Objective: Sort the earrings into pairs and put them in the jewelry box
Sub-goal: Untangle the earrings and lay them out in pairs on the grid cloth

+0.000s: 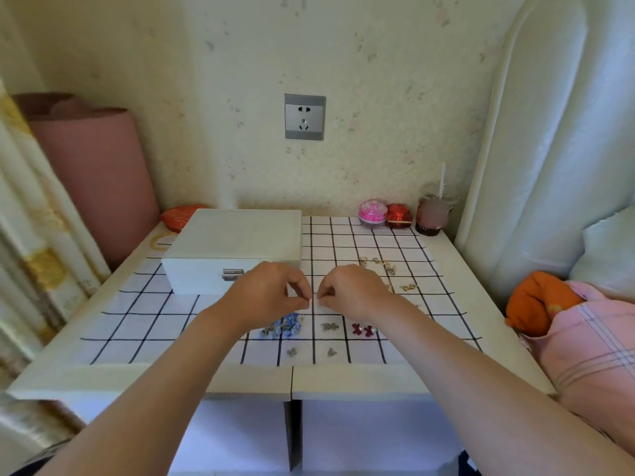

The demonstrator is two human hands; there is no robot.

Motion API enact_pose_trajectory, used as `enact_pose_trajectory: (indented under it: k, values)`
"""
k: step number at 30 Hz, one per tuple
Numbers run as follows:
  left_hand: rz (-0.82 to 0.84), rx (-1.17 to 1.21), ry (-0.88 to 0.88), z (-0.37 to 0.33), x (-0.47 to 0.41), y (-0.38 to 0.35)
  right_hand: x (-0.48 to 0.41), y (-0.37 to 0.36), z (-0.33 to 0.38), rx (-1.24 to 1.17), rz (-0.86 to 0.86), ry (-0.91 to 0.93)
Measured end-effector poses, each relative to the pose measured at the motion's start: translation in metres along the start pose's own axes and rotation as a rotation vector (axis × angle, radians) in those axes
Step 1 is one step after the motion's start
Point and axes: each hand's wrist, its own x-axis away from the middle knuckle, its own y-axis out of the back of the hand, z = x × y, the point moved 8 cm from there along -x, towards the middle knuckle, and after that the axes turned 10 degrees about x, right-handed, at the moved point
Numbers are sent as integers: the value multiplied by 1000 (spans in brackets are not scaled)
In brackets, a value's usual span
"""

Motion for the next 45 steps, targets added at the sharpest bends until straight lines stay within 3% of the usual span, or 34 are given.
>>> enact_pose_trajectory:
  k: [6,12,16,20,27,31,36,45]
  values:
    - [45,-10,49,26,19,3,2,3,3,-17,27,-10]
    - [44,1,21,33,29,7,16,28,2,-241,-20,-45]
    - [33,30,2,33,31,8,34,21,10,-277,132,0]
    - [61,50,6,30,30,3,52,5,6,-162,294,30]
    - [125,70,-17,14,26,-16,60,-7,4,-184,350,35]
    - [86,211,-18,6,23,-17,52,15,5,-269,218,75]
    - [15,512,89,0,18,-11,48,43,13,-577,24,101]
    - [56,712,201,-13,10,-28,51,56,-9,-629,25,12]
